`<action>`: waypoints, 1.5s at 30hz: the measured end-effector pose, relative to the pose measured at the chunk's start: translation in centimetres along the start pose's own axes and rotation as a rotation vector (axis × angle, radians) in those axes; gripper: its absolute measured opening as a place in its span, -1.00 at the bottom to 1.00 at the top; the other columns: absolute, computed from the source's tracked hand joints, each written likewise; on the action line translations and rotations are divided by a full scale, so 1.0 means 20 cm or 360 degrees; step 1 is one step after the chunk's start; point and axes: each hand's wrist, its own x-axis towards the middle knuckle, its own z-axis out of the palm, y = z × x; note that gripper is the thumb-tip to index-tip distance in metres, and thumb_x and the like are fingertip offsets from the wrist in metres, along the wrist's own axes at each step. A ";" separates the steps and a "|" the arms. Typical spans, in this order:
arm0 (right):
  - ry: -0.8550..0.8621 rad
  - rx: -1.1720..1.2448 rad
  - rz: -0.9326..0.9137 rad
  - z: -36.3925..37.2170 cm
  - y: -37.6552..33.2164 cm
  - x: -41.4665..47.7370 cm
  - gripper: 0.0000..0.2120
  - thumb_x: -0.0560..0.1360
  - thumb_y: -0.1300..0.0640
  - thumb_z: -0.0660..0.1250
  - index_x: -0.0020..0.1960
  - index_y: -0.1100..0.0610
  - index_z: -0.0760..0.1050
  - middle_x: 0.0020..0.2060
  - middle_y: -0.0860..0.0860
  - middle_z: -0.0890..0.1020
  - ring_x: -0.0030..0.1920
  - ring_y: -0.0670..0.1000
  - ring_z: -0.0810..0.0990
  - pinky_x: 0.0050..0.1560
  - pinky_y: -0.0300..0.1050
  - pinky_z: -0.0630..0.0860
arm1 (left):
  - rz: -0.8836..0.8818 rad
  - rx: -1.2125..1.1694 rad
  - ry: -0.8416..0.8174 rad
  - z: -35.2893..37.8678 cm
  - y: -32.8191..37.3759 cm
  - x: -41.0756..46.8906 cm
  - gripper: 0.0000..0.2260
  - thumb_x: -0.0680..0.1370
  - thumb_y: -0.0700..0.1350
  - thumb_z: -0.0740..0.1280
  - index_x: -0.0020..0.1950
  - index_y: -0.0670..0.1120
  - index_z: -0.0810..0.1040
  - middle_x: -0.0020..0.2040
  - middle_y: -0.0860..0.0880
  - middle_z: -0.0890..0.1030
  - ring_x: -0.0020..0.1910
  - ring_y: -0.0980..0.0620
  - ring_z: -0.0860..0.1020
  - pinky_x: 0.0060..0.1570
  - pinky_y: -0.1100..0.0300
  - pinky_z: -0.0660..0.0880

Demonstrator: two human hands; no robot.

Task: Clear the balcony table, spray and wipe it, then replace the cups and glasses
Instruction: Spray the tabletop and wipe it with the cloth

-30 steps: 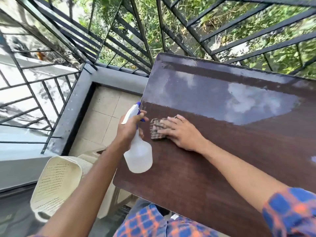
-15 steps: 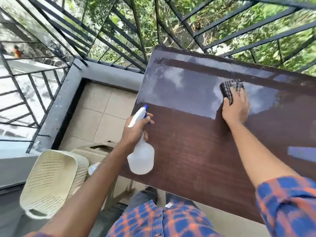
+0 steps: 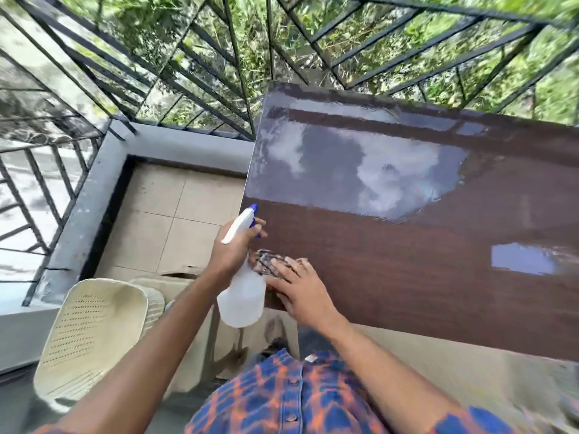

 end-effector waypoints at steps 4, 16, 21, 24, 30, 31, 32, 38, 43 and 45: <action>0.0118 0.0007 0.0389 -0.07 0.16 -0.30 -0.53 0.51 0.03 0.36 0.41 -0.12 0.48 0.47 0.01 0.46 0.43 0.17 0.44 0.44 0.18 0.33 | -0.0037 0.0041 -0.0024 -0.09 -0.10 -0.08 -0.87 0.61 -0.20 0.32 0.08 -0.18 0.65 -0.11 -0.13 0.68 -0.54 -0.08 0.40 -0.48 0.17 0.39; 0.0235 0.0102 0.0808 0.02 0.02 -0.51 -0.49 0.56 -0.08 0.30 0.50 -0.03 0.41 0.53 0.06 0.36 0.55 0.20 0.27 0.57 0.08 0.05 | -0.0051 -0.0034 0.0091 -0.28 -0.35 -0.29 -0.86 0.63 -0.26 0.29 0.10 -0.27 0.61 -0.11 -0.17 0.63 -0.51 -0.07 0.39 -0.49 0.16 0.39; -0.0157 0.0051 0.0216 0.07 -0.18 -0.13 -0.35 0.45 0.04 0.44 0.52 -0.04 0.38 0.56 0.08 0.30 0.57 0.21 0.22 0.56 0.23 0.13 | -0.0132 -0.0176 0.0347 -0.36 -0.44 -0.37 -0.87 0.62 -0.24 0.31 0.08 -0.18 0.64 -0.12 -0.12 0.65 -0.49 0.05 0.48 -0.53 0.21 0.41; -0.0267 0.0040 -0.0163 0.09 -0.27 0.09 -0.37 0.43 0.21 0.43 0.48 -0.03 0.43 0.53 0.08 0.37 0.51 0.23 0.32 0.52 0.21 0.21 | -0.0164 -0.0264 0.0602 -0.40 -0.48 -0.42 -0.88 0.61 -0.23 0.33 0.00 -0.06 0.65 -0.16 -0.04 0.68 -0.55 0.12 0.49 -0.57 0.26 0.41; -0.0350 0.0123 -0.0646 0.04 -0.27 0.24 -0.50 0.33 0.36 0.42 0.24 0.10 0.65 0.31 0.14 0.60 0.29 0.32 0.56 0.26 0.27 0.51 | -0.0343 -0.0468 0.1022 -0.49 -0.59 -0.53 -0.86 0.56 -0.13 0.42 0.11 -0.04 0.67 -0.10 -0.05 0.68 -0.30 -0.04 0.54 -0.34 0.09 0.48; -0.0380 0.0145 -0.0754 0.02 -0.24 0.23 -0.52 0.29 0.35 0.40 0.19 0.10 0.68 0.28 0.12 0.63 0.27 0.30 0.58 0.22 0.24 0.53 | -0.0342 -0.0534 0.1069 -0.50 -0.59 -0.55 -0.88 0.53 -0.10 0.44 0.06 0.01 0.70 -0.14 -0.02 0.68 -0.36 0.00 0.55 -0.40 0.11 0.49; -0.0395 0.0154 -0.0864 0.00 -0.22 0.23 -0.54 0.26 0.31 0.39 0.14 0.08 0.69 0.25 0.08 0.65 0.24 0.25 0.60 0.18 0.17 0.55 | -0.0341 -0.0600 0.1129 -0.51 -0.60 -0.58 -0.91 0.47 -0.04 0.48 -0.04 0.07 0.72 -0.21 0.03 0.68 -0.43 0.06 0.54 -0.47 0.16 0.49; -0.0673 0.0343 -0.0481 -0.16 -0.18 0.15 -0.60 0.24 0.01 0.33 0.06 -0.13 0.66 -0.01 -0.18 0.72 0.01 -0.07 0.68 -0.07 -0.18 0.59 | -0.0298 -0.0715 0.1378 -0.62 -0.72 -0.66 -0.89 0.58 -0.17 0.40 0.08 -0.08 0.66 0.03 -0.24 0.68 -0.24 -0.05 0.56 -0.17 0.01 0.58; -0.1023 0.0905 0.0241 -0.16 -0.47 0.36 -0.71 0.22 0.01 0.35 -0.13 -0.32 0.61 -0.33 -0.19 0.65 -0.34 -0.16 0.56 -0.32 -0.32 0.45 | -0.0213 -0.0910 0.1666 -0.83 -0.77 -0.72 -0.91 0.61 -0.25 0.35 0.07 -0.12 0.60 0.00 -0.14 0.63 -0.29 0.01 0.56 -0.34 0.21 0.52; -0.1108 0.1113 0.0328 -0.13 -0.65 0.47 -0.72 0.27 0.11 0.36 -0.15 -0.24 0.64 -0.41 -0.09 0.60 -0.42 -0.02 0.53 -0.45 -0.28 0.43 | -0.0216 -0.1017 0.1770 -0.95 -0.79 -0.73 -0.90 0.60 -0.25 0.35 0.08 -0.11 0.59 -0.03 -0.07 0.61 -0.51 0.10 0.47 -0.46 0.26 0.45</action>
